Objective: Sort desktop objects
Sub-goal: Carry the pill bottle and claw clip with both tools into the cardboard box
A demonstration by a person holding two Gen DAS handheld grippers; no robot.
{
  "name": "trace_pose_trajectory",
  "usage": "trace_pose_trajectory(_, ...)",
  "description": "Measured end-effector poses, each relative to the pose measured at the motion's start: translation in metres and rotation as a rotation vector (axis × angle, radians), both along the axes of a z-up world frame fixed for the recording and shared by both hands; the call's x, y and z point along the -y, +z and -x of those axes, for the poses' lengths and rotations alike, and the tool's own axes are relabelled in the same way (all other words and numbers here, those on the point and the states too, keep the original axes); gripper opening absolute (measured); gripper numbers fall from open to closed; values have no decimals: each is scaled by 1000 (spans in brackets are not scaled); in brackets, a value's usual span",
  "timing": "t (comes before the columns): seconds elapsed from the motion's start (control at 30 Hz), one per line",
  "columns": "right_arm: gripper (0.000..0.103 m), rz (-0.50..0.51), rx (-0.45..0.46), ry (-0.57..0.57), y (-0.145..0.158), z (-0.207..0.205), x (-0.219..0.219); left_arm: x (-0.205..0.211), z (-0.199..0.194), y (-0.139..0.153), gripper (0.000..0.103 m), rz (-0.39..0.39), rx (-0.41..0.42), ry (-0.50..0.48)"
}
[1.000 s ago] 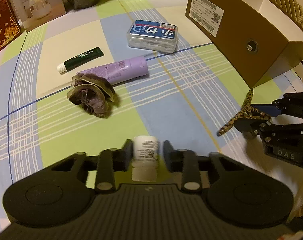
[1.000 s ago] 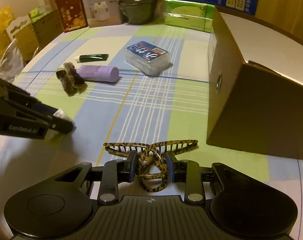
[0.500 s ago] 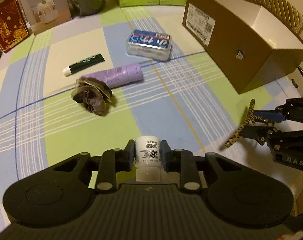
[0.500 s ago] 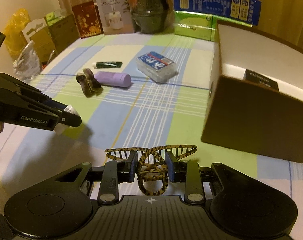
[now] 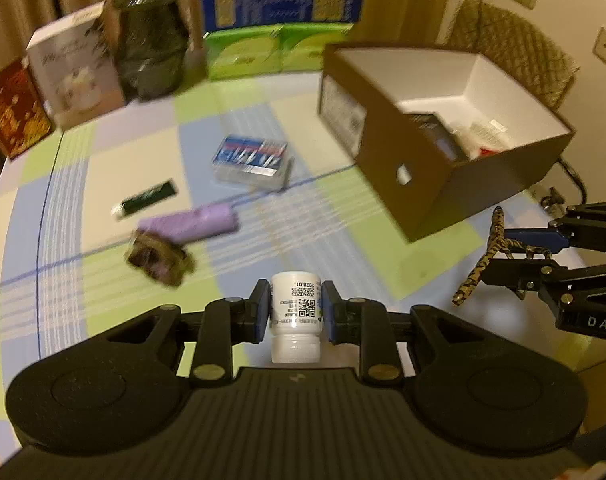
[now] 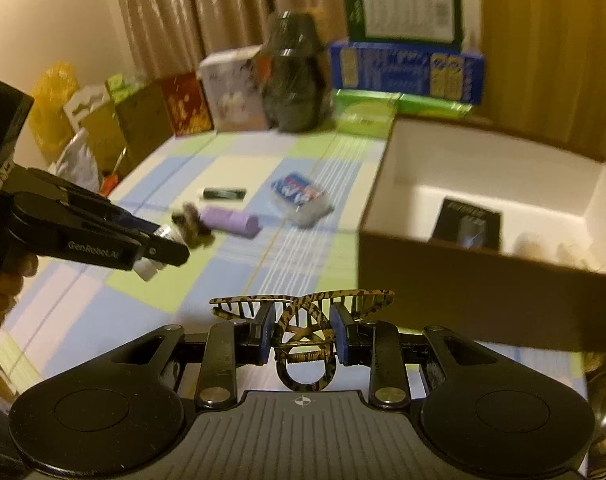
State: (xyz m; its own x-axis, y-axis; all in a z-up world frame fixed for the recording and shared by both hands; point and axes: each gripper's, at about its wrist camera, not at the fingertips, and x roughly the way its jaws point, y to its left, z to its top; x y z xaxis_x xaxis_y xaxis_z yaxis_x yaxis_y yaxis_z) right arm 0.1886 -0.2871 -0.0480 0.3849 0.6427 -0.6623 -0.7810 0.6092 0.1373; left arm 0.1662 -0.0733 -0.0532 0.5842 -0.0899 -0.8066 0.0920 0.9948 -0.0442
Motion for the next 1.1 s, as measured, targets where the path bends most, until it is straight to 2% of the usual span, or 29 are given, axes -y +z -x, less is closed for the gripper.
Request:
trace_pose_trajectory(0.23,27,-36,60,-102,29,-31,30,38,-22,27,22,24,62,-61)
trace_pose_trajectory(0.47,27,-51,98,-221,40,-89,49,82,-67,43,22,36,109,-111)
trace_pose_trajectory(0.77,27,-36,66,-325,24,-164,62,128,-137,37,22,51,97,-105)
trace_pose_trajectory(0.87,27,-33,33,-334,13,-184,62,135,-160,29,22,58,77,-84)
trace_pose_trajectory(1.1,28,77,-52,-289,-9,-222,57,147,-198,7,22,67,4,-51)
